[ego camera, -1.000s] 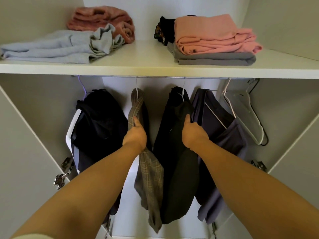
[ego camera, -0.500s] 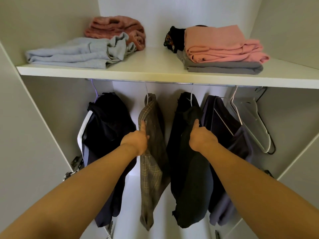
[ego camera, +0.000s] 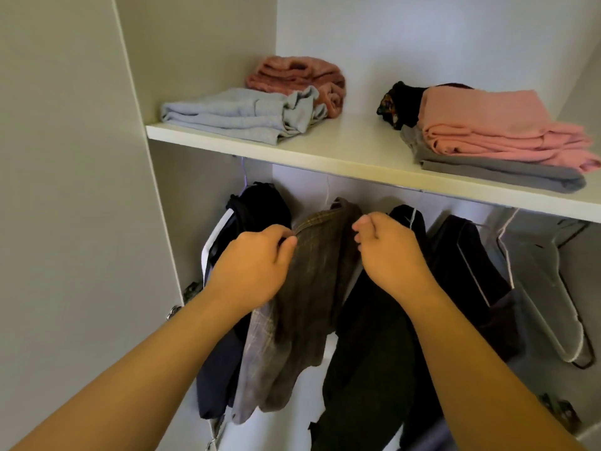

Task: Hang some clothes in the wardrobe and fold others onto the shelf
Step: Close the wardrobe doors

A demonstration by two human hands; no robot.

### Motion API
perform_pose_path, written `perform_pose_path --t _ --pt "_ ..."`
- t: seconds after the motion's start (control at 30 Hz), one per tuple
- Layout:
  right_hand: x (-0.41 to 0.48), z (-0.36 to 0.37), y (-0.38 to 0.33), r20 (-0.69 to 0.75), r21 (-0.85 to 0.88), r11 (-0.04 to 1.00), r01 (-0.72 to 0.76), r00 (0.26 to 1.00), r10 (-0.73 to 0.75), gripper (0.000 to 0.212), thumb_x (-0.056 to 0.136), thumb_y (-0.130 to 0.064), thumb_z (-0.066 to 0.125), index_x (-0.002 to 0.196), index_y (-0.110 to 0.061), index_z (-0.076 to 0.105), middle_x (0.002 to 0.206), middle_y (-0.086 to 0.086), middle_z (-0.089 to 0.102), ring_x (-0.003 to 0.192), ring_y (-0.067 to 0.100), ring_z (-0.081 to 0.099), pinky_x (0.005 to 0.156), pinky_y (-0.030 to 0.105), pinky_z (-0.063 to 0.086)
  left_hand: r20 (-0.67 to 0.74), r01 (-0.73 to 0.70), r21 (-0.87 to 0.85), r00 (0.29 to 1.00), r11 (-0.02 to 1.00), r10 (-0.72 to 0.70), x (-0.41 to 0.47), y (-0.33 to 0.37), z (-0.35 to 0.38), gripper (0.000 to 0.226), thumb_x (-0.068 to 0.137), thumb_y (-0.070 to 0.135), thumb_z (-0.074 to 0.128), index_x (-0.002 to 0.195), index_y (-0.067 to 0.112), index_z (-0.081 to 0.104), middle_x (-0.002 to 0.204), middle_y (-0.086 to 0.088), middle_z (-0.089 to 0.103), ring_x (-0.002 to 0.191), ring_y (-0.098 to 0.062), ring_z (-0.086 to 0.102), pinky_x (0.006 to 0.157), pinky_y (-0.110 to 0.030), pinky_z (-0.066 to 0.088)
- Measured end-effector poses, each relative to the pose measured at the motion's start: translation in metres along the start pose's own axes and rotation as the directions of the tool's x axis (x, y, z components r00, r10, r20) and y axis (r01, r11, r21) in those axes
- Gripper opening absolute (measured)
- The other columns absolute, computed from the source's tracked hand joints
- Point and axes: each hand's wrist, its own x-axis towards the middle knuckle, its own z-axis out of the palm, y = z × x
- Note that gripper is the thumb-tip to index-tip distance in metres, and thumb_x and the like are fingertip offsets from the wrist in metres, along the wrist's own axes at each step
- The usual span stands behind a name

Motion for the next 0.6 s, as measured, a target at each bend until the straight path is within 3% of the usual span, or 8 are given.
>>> perform_pose_path --t 0.13,0.27,0.33,0.4,0.5,0.6 --pt "-0.003 0.016 -0.043 0.041 0.108 0.985 0.133 0.990 -0.138 0.030 0.106 -0.026 0.037 0.105 -0.018 0.065 0.100 -0.002 0.067 0.095 0.015 0.063 0.092 0.035 0.051 -0.179 0.073 0.042 0.982 0.996 -0.064 -0.031 -0.010 -0.042 0.034 0.102 0.044 0.038 0.122 0.028 0.061 0.088 0.005 0.074 0.085 -0.020 0.070 0.076 -0.040 0.056" --pt "-0.013 0.036 -0.092 0.095 0.176 0.930 0.323 0.935 -0.343 0.028 0.105 -0.024 0.036 0.100 -0.022 0.064 0.096 -0.008 0.066 0.092 0.010 0.062 0.088 0.030 0.051 -0.381 0.107 0.298 0.925 0.949 0.015 -0.070 -0.026 -0.083 0.032 0.099 0.041 0.039 0.112 0.022 0.062 0.069 0.003 0.067 0.060 -0.028 0.064 0.052 -0.039 0.052" --pt "-0.019 0.046 -0.117 0.118 0.179 0.890 0.419 0.889 -0.442 0.029 0.105 -0.027 0.034 0.102 -0.021 0.063 0.097 -0.008 0.065 0.095 0.010 0.060 0.089 0.027 0.048 -0.431 0.137 0.374 0.901 0.917 0.041 -0.089 -0.033 -0.100 0.029 0.098 0.033 0.045 0.112 0.016 0.065 0.072 0.000 0.067 0.060 -0.028 0.062 0.047 -0.036 0.049" --pt "-0.025 0.058 -0.142 0.135 0.195 0.841 0.505 0.835 -0.533 0.030 0.105 -0.031 0.034 0.101 -0.018 0.061 0.095 -0.005 0.064 0.093 0.012 0.059 0.086 0.031 0.047 -0.486 0.165 0.422 0.871 0.892 0.069 -0.105 -0.040 -0.117 0.028 0.097 0.026 0.051 0.115 0.011 0.066 0.088 -0.003 0.070 0.075 -0.030 0.066 0.055 -0.038 0.052" --pt "-0.035 0.076 -0.175 0.168 0.226 0.771 0.595 0.756 -0.632 0.031 0.105 -0.035 0.035 0.099 -0.016 0.058 0.091 -0.003 0.063 0.089 0.016 0.057 0.082 0.039 0.047 -0.518 0.142 0.536 0.834 0.832 0.191 -0.124 -0.053 -0.144 0.028 0.097 0.017 0.055 0.117 0.001 0.066 0.113 -0.013 0.067 0.104 -0.035 0.063 0.084 -0.041 0.050" --pt "-0.046 0.092 -0.200 0.196 0.286 0.715 0.638 0.692 -0.695 0.027 0.106 -0.035 0.037 0.099 -0.018 0.057 0.090 -0.005 0.058 0.087 0.017 0.054 0.081 0.038 0.044 -0.590 0.264 0.642 0.770 0.720 0.244 -0.142 -0.065 -0.174 0.031 0.097 0.019 0.056 0.119 0.001 0.066 0.130 -0.017 0.062 0.126 -0.038 0.054 0.099 -0.051 0.044"
